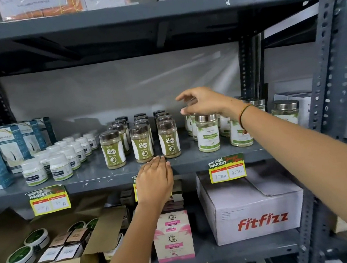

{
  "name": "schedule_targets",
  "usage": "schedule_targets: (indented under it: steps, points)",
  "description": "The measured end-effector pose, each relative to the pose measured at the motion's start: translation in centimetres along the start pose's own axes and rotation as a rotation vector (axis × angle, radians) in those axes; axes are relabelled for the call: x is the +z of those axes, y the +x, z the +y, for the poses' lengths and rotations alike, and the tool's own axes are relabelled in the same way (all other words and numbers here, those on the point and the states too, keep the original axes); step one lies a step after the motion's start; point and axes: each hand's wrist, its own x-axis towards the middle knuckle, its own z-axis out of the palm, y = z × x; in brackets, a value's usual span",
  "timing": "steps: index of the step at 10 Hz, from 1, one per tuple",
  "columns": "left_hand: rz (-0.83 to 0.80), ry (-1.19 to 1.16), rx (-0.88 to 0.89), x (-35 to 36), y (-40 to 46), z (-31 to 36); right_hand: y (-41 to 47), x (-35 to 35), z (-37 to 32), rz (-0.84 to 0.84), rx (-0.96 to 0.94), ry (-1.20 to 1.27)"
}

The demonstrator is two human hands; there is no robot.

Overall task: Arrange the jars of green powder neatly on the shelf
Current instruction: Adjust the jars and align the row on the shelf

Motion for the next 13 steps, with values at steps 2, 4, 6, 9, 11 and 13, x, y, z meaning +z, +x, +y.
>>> schedule_targets:
  steps: [2, 4, 6, 9, 11, 13]
  points:
    - [-0.019, 0.0, -0.018, -0.2, -0.1, 0.4, -3.6, -4.2, 3.0, 0.212, 0.04, -0.4]
    - [-0.029, 0.011, -0.014, -0.3, 0.0, 0.4, -5.9, -8.0, 7.7, 0.168, 0.4, -0.723]
    - [-0.031, 0.014, -0.032, -0.2, 0.0, 0.5, -6.9, -8.9, 11.5, -0.025, 0.666, -0.92]
    - [-0.038, 0.007, -0.047, 0.0, 0.0, 0.5, -6.5, -9.1, 13.4, -0.022, 0.678, -0.835]
    - [-0.054, 0.032, -0.045, -0.4, -0.1, 0.6, -5.7, -9.5, 13.5, -0.076, 0.619, -0.671]
    - [-0.06, 0.025, -0.046, -0.3, -0.1, 0.6, -5.6, -10.2, 14.0, -0.067, 0.58, -0.436]
